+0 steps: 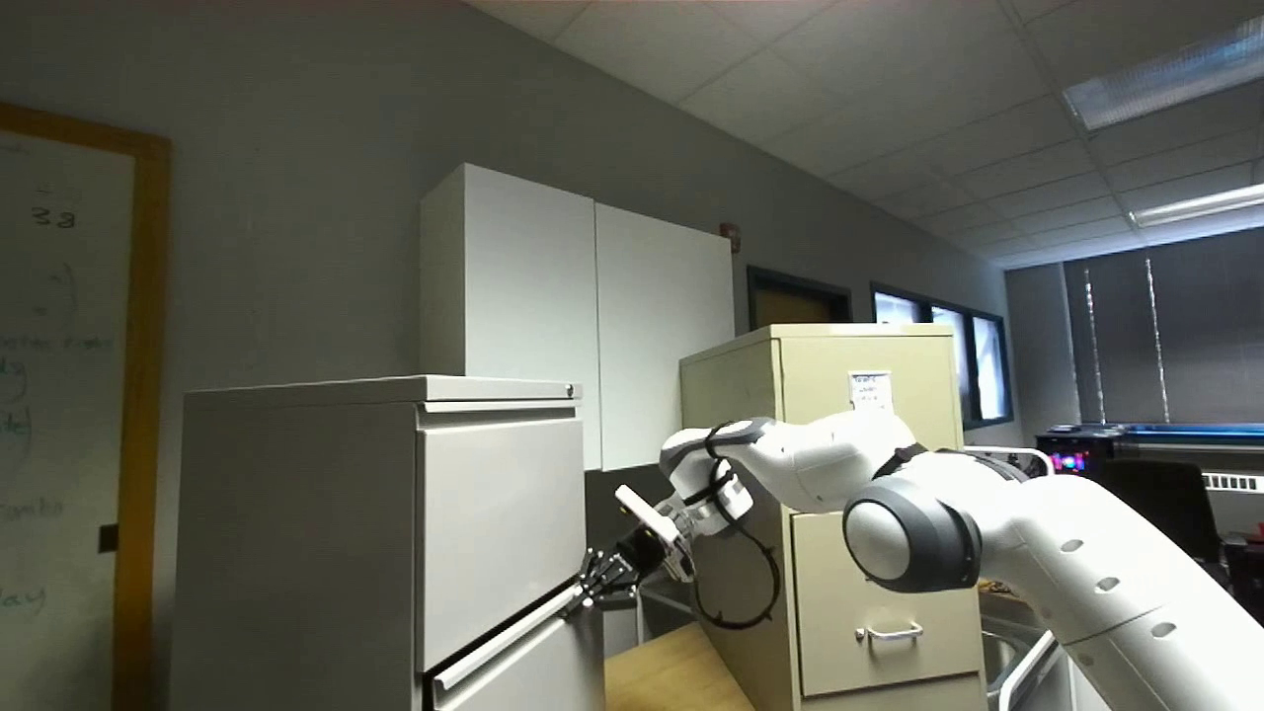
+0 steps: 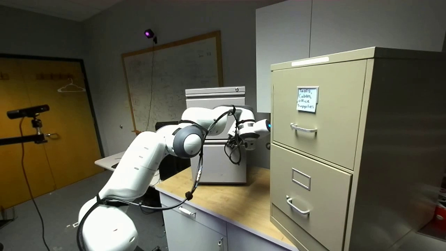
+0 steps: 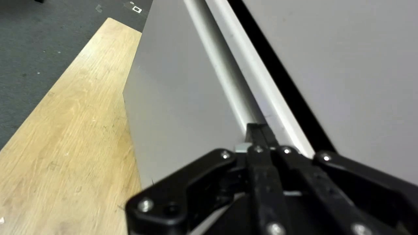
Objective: Close the bottom drawer
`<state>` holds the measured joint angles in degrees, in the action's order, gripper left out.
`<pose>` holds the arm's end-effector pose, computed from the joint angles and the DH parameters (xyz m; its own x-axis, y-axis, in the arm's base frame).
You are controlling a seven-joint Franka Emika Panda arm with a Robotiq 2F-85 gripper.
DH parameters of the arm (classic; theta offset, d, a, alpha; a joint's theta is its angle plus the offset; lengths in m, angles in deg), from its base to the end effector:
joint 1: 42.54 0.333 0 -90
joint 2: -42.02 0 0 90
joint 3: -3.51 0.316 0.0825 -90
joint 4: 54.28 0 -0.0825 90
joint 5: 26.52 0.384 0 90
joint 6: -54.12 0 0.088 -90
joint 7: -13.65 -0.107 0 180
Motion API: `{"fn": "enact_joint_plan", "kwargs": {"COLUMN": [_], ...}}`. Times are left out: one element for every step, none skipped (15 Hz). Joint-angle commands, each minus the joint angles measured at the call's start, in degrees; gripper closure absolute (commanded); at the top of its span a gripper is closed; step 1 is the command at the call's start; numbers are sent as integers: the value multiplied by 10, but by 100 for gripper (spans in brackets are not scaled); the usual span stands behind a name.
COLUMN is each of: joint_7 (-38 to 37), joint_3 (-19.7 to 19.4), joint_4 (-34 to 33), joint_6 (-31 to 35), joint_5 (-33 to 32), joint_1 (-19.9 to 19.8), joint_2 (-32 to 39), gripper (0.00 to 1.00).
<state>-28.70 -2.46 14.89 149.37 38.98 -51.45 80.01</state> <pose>0.7335 -0.0793 0.4250 0.4259 -0.5043 -0.7512 -0.8879 -0.0730 -0.4543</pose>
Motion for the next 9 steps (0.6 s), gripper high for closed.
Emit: {"fn": "enact_joint_plan", "kwargs": {"joint_7": [-69,-75,-82,-88,-93,-101,-107,-114,-122], "joint_3": [21,24,28,32,36,39,42,45,49], "joint_4": [-131,-151,-169,-187,-204,-220,-236,-252,-268], "joint_6": [-11,-13,-14,-16,-18,-28,-37,-45,-51], "joint_5": [-7,-14,-20,-26,-31,-32,-32,-34,-33], "joint_1": [-2,-3,-3,-3,-4,-6,-8,-10,-12], "joint_2": [54,65,74,85,95,103,109,116,123], "gripper": [100,100,100,100,100,100,100,100,100]}}
